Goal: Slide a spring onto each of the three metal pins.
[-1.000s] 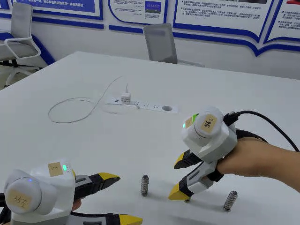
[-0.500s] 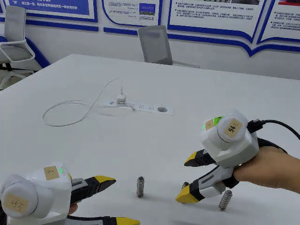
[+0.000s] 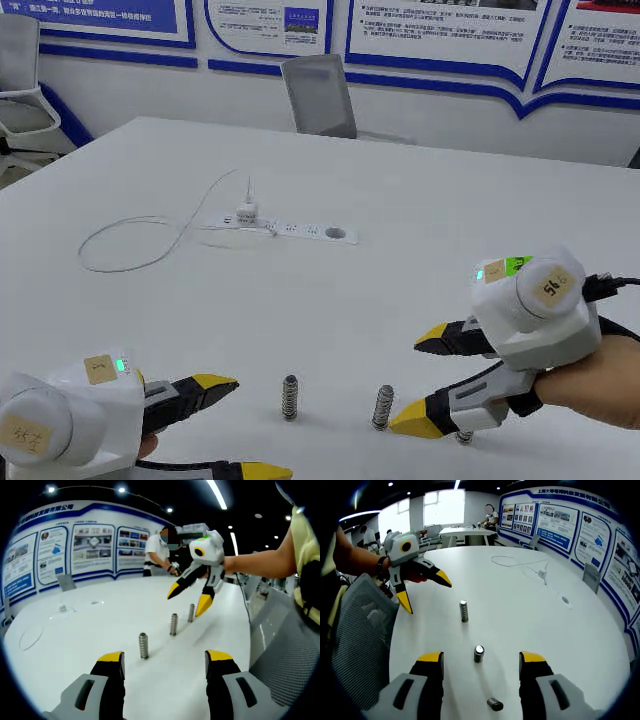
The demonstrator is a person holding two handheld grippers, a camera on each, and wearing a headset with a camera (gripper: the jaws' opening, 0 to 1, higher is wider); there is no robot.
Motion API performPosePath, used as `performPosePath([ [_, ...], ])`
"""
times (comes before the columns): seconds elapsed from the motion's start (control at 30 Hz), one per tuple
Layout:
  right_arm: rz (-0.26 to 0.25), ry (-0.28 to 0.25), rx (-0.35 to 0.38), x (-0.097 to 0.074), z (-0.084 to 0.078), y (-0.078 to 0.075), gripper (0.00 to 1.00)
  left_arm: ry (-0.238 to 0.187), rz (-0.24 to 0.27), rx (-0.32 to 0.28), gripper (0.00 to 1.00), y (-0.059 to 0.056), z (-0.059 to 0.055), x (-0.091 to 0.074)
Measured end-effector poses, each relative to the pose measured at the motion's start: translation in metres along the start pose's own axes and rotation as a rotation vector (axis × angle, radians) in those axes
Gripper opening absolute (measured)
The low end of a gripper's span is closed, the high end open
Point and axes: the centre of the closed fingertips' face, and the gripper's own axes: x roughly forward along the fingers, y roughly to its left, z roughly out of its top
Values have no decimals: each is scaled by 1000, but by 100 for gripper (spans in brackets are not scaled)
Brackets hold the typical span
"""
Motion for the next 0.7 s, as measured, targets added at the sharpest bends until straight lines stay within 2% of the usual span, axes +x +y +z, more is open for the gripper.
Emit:
performPosePath([
  [0.13, -17, -37, 14, -6, 2, -1, 63, -2, 2, -1, 67, 1, 0, -1],
  [0.3, -38, -72, 37, -14, -3, -2, 64, -6, 5, -3, 68, 3, 1, -2],
  [0.57, -69, -94, 61, -26, -16, -4, 66, -12, 3, -2, 69, 2, 3, -2],
  [0.7, -82, -122, 72, -32, -19, -3, 66, -14, 3, -3, 70, 2, 3, -3],
])
